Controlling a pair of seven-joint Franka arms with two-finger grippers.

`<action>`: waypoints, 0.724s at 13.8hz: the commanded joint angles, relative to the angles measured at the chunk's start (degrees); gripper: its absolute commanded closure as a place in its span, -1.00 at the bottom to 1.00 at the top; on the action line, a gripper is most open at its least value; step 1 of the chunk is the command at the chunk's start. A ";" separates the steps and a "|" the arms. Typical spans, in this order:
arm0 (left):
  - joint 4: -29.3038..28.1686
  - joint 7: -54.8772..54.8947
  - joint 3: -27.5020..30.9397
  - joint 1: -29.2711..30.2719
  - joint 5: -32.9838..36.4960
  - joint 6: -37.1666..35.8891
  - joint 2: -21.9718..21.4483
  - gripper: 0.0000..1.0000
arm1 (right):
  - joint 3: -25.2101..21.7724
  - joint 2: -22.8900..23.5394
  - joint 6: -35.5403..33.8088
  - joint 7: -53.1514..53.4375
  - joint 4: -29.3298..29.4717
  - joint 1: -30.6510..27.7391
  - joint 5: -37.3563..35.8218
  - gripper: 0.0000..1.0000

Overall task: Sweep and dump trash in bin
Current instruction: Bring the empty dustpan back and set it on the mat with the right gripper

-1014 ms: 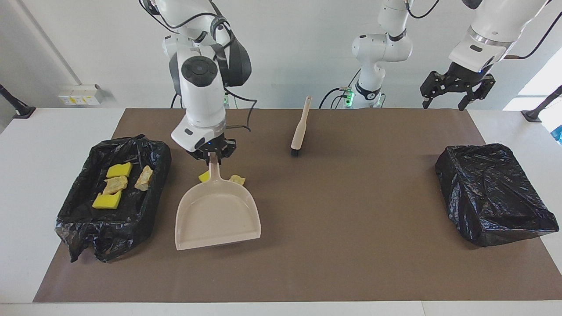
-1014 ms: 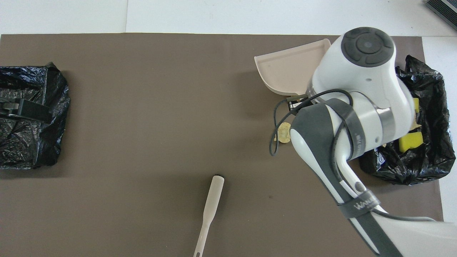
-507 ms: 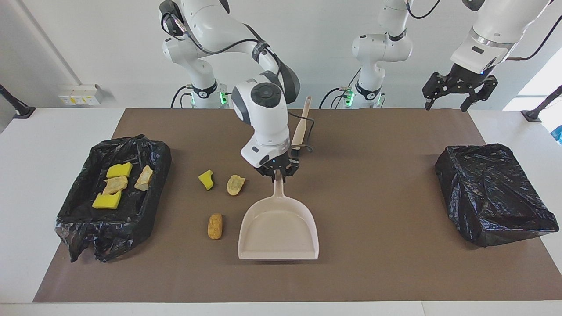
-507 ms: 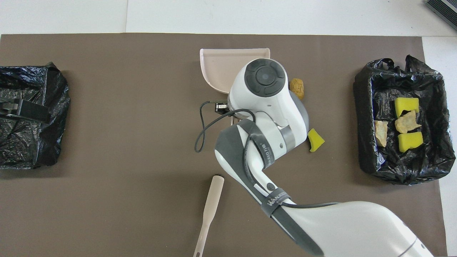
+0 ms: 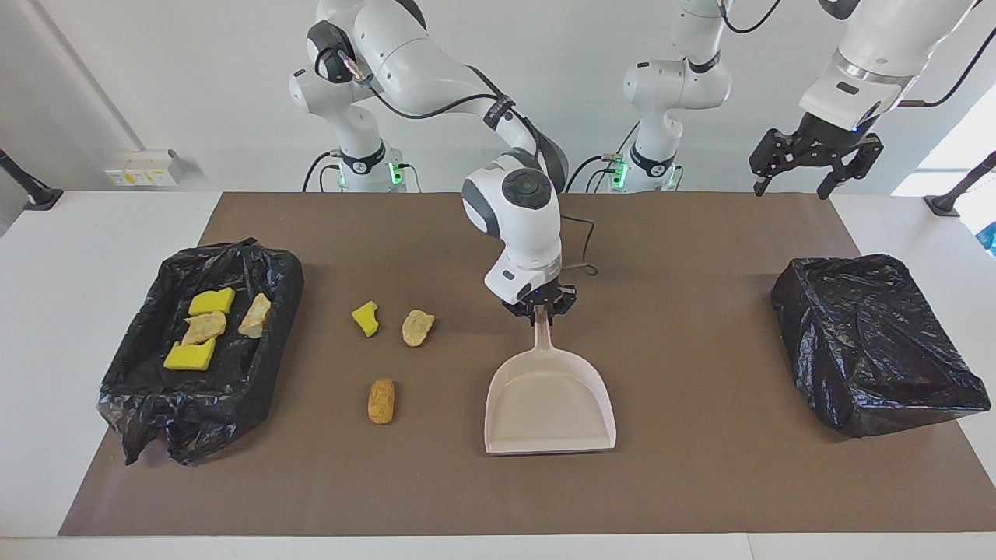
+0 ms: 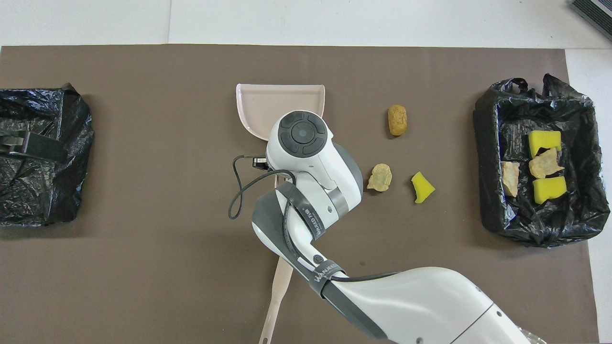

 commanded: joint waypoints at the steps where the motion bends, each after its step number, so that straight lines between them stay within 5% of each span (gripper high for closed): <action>1: -2.24 0.67 -0.66 0.77 0.79 1.47 -1.61 -1.00 | 0.04 2.12 2.45 2.81 1.04 1.21 1.26 1.00; 3: -2.32 1.20 -0.66 0.77 0.70 1.47 -1.61 -1.00 | 0.04 2.03 2.45 2.99 1.03 1.39 1.44 1.00; 4: -2.32 1.11 -0.66 0.77 0.61 1.47 -1.61 -1.00 | 0.04 1.94 2.36 2.81 1.03 1.21 1.18 0.56; 5: -2.32 1.11 -0.66 0.68 0.52 1.47 -1.61 -1.00 | 0.04 1.86 1.67 1.94 1.03 0.86 0.13 -0.98; 10: -2.67 1.02 -0.84 -0.11 0.35 2.51 -1.61 -1.00 | -0.31 -9.11 -9.64 1.49 0.16 -1.16 1.09 -1.00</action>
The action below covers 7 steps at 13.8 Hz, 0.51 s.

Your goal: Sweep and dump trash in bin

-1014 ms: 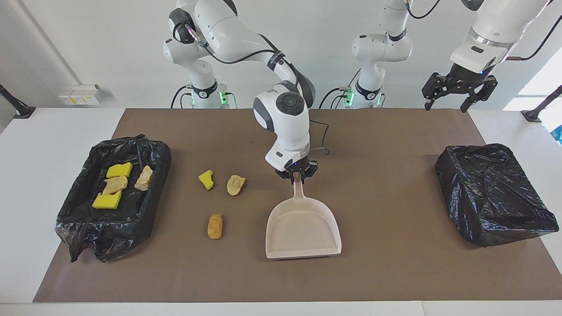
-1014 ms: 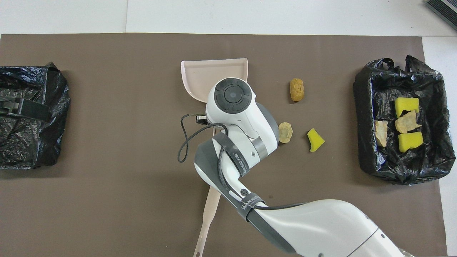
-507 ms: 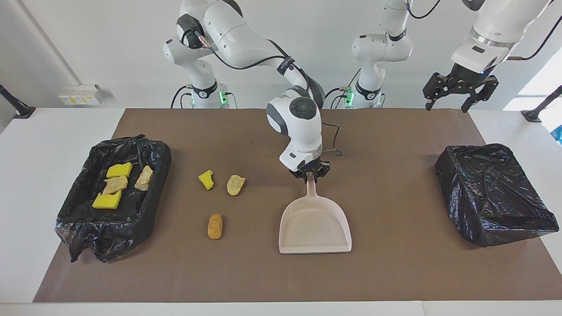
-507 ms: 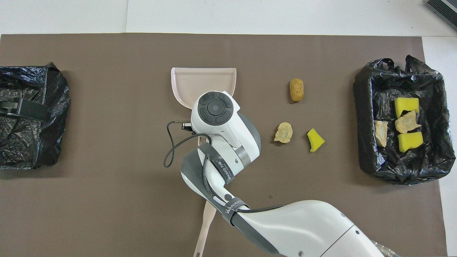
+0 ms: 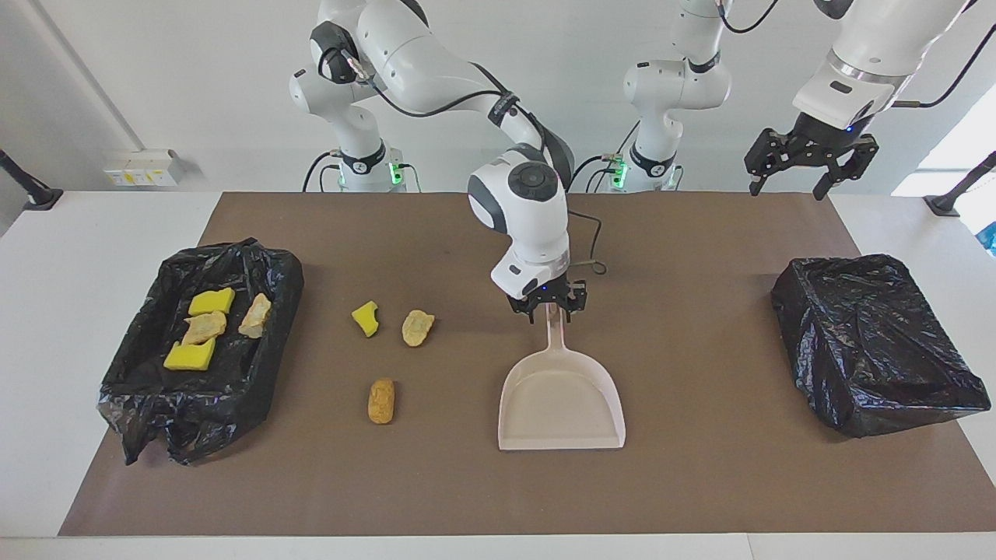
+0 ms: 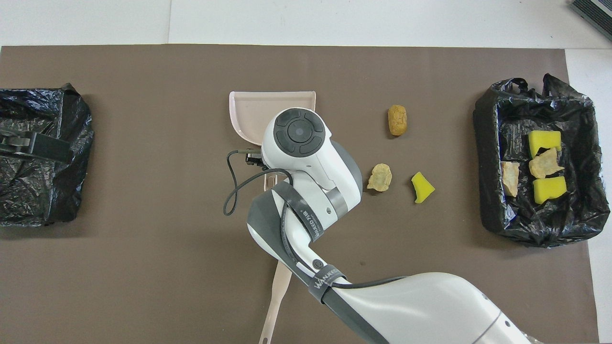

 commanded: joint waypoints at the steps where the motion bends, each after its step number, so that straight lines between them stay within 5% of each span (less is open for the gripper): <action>1: -2.96 0.68 -0.07 -0.11 0.35 2.93 -1.43 -1.00 | 0.29 -8.05 -8.48 -1.03 -2.48 -2.38 0.99 -1.00; 4: -3.92 0.07 -0.51 -0.54 -0.17 7.06 -0.21 -1.00 | 0.46 -14.19 -17.10 -3.23 -5.28 -2.49 1.16 -1.00; 7: -6.03 -0.72 -0.51 -4.23 -0.44 14.43 3.21 -1.00 | 0.55 -21.93 -18.98 2.46 -15.44 0.49 7.99 -1.00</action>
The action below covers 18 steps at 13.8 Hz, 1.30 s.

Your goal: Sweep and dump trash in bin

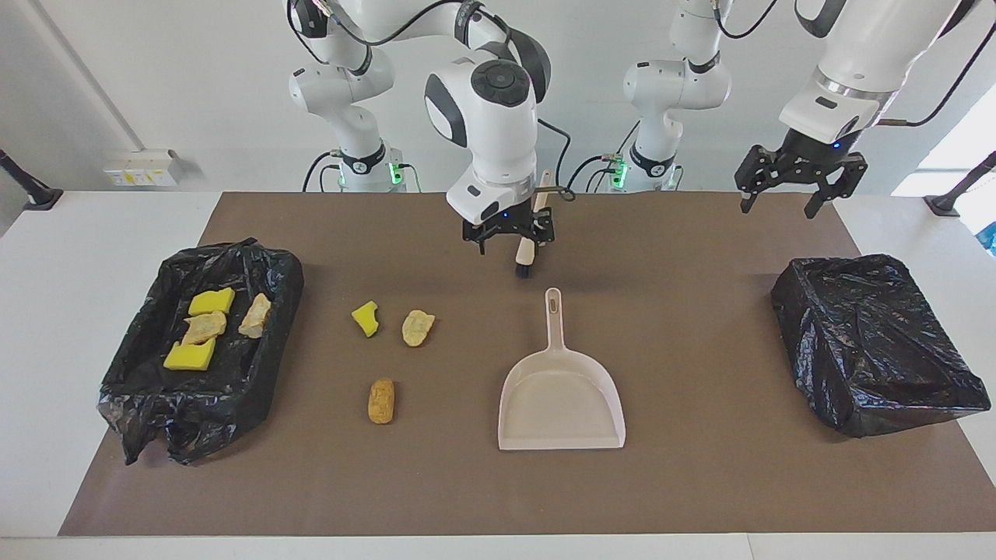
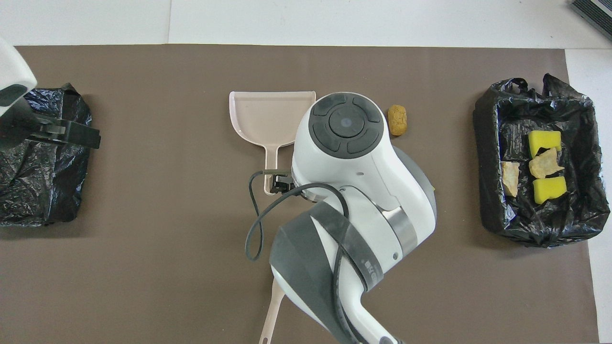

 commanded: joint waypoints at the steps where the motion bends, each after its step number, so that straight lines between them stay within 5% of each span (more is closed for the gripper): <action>1: -1.80 -2.56 0.49 -4.49 -0.12 6.48 3.88 -1.00 | 0.31 -8.44 3.88 5.82 -13.69 2.84 7.23 -1.00; 4: -2.77 -9.07 0.49 -9.32 -0.12 12.89 8.46 -1.00 | 0.31 -14.51 12.65 13.65 -26.61 7.93 9.98 -1.00; 8: -5.31 -21.01 0.49 -15.48 -0.12 23.43 15.58 -1.00 | 0.31 -14.00 25.85 18.85 -36.38 13.48 13.58 -1.00; 13: -7.60 -26.48 0.49 -20.85 -0.03 31.80 21.30 -1.00 | 0.31 -11.28 37.37 19.12 -42.11 17.08 17.09 -1.00; 18: -8.91 -29.04 0.58 -22.53 0.50 35.68 25.52 -1.00 | 0.31 -9.43 39.67 21.14 -42.73 19.28 18.24 -1.00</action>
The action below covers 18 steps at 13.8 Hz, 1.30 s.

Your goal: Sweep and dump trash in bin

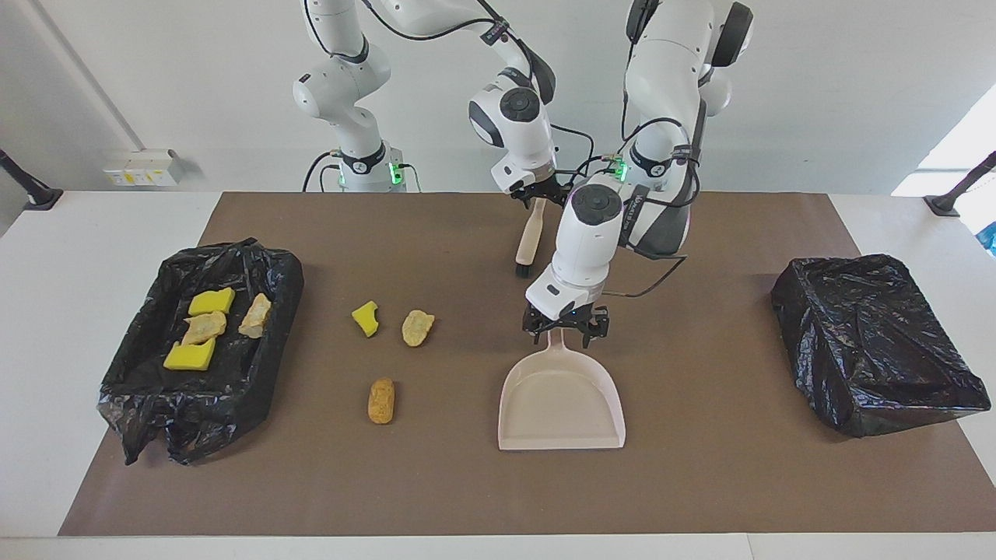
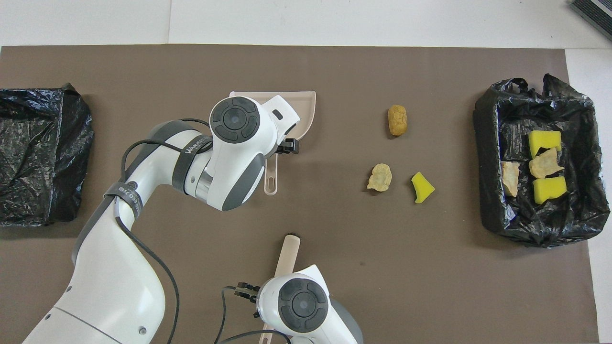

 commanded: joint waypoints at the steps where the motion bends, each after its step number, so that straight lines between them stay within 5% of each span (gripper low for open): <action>1: -2.44 -1.13 0.91 -0.95 0.49 1.40 -0.36 -1.00 | -0.10 0.20 1.80 0.68 -1.13 1.37 1.04 -0.82; 2: -2.71 -1.13 1.00 -1.03 0.49 0.97 -0.62 -0.98 | -0.10 0.03 1.62 0.32 -2.09 1.46 1.04 -0.42; 3: -2.71 -1.13 1.00 -1.30 0.58 0.62 -0.63 -0.90 | -0.10 -0.15 1.18 0.05 -2.27 1.46 1.04 0.30; 4: -2.71 -1.13 1.08 -1.47 0.66 0.53 -0.71 -0.60 | -0.10 -0.06 1.01 0.49 -2.10 1.55 0.95 0.99; 9: -2.45 -0.78 1.17 -1.47 5.94 0.26 -1.50 0.48 | -0.71 0.03 -3.71 -0.38 0.52 0.06 -0.89 1.00; 13: -2.62 4.56 1.52 -0.25 8.04 -2.45 -4.84 0.78 | -0.71 -2.95 -15.84 -3.36 4.49 -5.37 -4.32 1.00; 18: -4.03 30.54 1.52 4.06 8.05 -8.43 -7.66 0.93 | -0.71 -8.94 -32.18 -16.97 7.11 -17.58 -11.15 1.00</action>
